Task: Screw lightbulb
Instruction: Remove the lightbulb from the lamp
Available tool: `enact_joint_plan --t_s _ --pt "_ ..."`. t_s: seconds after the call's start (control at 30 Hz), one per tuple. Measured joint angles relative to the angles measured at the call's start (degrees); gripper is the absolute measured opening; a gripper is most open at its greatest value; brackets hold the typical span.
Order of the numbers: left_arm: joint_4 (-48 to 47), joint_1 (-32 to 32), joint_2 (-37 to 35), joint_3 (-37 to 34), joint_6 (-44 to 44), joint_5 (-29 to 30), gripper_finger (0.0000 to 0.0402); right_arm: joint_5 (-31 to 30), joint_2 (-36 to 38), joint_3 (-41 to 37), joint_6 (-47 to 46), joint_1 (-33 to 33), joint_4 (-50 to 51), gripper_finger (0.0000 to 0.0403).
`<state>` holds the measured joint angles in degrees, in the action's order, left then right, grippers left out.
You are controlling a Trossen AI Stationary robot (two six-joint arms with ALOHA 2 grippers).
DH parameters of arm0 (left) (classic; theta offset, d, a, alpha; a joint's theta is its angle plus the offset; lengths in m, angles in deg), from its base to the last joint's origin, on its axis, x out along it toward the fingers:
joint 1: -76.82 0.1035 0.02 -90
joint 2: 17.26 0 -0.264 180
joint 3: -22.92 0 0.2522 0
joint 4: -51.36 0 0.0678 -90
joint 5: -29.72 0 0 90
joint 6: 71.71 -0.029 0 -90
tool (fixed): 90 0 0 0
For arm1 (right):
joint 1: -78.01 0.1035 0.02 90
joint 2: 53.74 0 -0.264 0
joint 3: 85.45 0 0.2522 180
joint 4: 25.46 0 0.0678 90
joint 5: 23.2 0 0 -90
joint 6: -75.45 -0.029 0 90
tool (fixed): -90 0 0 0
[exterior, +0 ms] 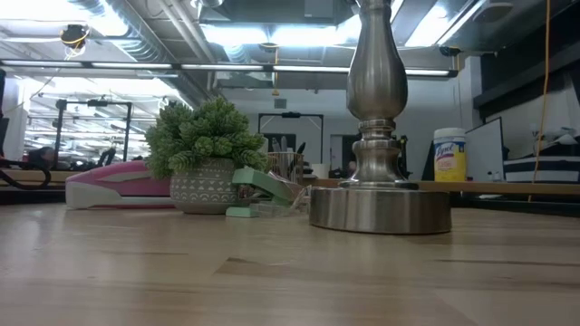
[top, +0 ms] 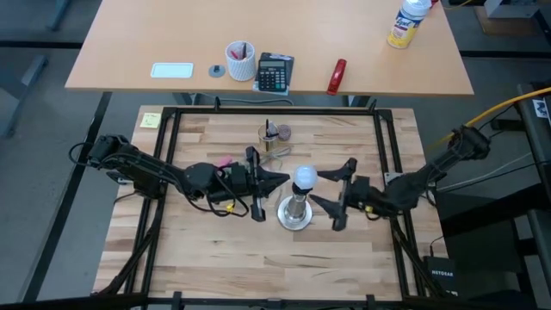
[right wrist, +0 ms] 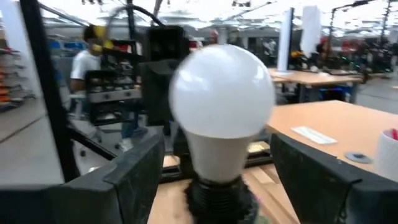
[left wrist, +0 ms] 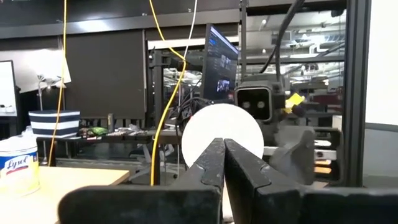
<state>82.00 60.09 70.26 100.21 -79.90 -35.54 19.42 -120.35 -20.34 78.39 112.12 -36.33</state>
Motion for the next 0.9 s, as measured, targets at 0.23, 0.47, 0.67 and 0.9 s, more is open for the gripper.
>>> enact_joint_plan --t_s 0.23,0.47,0.67,0.9 --pt "-0.57 0.00 0.00 0.00 0.17 -0.01 0.0001 2.03 -0.15 0.00 -3.28 -3.86 1.33 0.0296" --pt "-0.59 0.00 0.00 -0.02 0.11 -0.03 0.0001 12.92 -0.44 0.00 -7.95 -8.97 2.20 0.0296" --pt "-0.58 0.00 0.00 -0.02 0.20 -0.03 0.0001 19.74 -0.50 0.00 -8.04 -11.07 2.15 0.0296" --pt "-0.57 0.00 0.00 -0.02 0.23 -0.05 0.0001 21.69 -0.50 0.00 -5.44 -11.37 2.01 0.0271"
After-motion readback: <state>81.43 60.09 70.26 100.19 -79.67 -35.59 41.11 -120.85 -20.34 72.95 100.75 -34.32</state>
